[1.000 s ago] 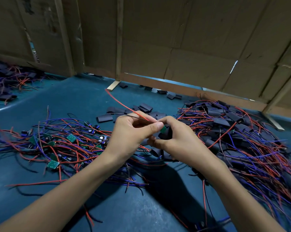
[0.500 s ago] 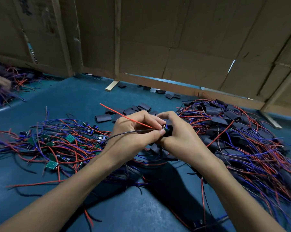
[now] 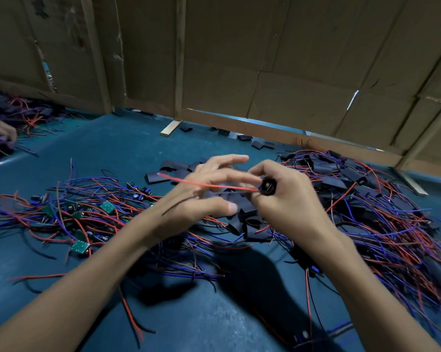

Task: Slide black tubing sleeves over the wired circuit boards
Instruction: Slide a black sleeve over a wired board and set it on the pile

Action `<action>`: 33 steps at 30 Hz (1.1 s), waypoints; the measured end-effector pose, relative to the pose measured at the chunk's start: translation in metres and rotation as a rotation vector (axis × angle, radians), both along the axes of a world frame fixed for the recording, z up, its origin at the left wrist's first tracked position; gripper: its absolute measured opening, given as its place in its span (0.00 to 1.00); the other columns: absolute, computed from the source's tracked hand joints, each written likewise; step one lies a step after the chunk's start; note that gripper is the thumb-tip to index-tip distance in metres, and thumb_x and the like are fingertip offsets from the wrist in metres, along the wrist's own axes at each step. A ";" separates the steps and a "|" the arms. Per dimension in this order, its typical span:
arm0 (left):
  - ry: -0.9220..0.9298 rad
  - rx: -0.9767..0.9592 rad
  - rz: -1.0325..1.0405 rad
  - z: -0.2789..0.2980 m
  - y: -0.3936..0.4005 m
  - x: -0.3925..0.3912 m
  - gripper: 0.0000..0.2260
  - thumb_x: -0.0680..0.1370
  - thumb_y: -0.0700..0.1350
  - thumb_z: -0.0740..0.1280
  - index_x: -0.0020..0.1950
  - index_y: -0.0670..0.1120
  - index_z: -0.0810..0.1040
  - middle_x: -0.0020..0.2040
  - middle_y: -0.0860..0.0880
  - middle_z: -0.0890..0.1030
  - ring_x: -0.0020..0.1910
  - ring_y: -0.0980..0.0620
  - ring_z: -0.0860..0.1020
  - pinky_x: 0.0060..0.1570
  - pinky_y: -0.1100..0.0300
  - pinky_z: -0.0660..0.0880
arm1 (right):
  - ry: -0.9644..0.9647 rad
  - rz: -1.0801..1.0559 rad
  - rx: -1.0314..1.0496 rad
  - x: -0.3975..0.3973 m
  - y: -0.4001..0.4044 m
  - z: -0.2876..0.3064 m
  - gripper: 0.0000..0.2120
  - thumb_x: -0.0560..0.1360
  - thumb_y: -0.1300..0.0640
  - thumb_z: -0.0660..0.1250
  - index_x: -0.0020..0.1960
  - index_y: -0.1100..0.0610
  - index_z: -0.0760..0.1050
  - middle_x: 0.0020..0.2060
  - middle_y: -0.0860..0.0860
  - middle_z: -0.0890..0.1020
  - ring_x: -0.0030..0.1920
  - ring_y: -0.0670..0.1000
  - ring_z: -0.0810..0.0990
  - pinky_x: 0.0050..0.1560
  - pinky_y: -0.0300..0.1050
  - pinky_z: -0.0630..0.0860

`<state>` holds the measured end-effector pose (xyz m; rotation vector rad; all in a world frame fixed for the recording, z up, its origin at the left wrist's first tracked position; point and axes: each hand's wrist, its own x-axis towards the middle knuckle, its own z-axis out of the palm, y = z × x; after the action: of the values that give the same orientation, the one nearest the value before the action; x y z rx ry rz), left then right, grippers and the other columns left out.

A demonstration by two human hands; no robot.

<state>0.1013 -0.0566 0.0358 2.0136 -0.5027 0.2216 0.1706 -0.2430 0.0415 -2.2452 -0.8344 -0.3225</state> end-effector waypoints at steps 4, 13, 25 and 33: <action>0.044 0.203 0.258 -0.025 0.031 0.025 0.28 0.71 0.42 0.62 0.71 0.57 0.72 0.65 0.58 0.76 0.67 0.55 0.71 0.65 0.53 0.70 | -0.323 -0.205 0.048 -0.001 -0.018 0.024 0.08 0.79 0.47 0.69 0.52 0.52 0.77 0.33 0.48 0.81 0.35 0.56 0.80 0.36 0.50 0.75; 0.218 0.875 0.371 -0.050 0.056 0.039 0.15 0.78 0.62 0.67 0.58 0.54 0.80 0.51 0.52 0.76 0.56 0.47 0.75 0.57 0.50 0.73 | -0.007 -0.696 -0.417 0.054 -0.065 0.008 0.25 0.82 0.47 0.58 0.75 0.54 0.58 0.67 0.67 0.63 0.66 0.68 0.64 0.67 0.63 0.62; -0.089 0.672 0.388 -0.033 0.049 0.031 0.17 0.76 0.54 0.73 0.63 0.53 0.77 0.40 0.59 0.77 0.41 0.56 0.76 0.45 0.56 0.73 | -0.254 -0.422 -0.394 0.012 -0.006 -0.006 0.38 0.71 0.52 0.61 0.80 0.54 0.56 0.77 0.59 0.58 0.78 0.60 0.54 0.73 0.59 0.45; 0.086 0.731 0.347 -0.036 0.051 0.031 0.17 0.78 0.52 0.69 0.67 0.57 0.74 0.46 0.59 0.79 0.45 0.55 0.75 0.51 0.53 0.76 | 0.036 0.171 -0.157 0.000 0.017 -0.033 0.14 0.77 0.59 0.71 0.63 0.55 0.81 0.56 0.50 0.84 0.55 0.49 0.81 0.63 0.47 0.74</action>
<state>0.1327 -0.0058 0.0001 2.8116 -0.1777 0.1726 0.1704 -0.2262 0.0090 -2.2962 -1.0566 -0.1402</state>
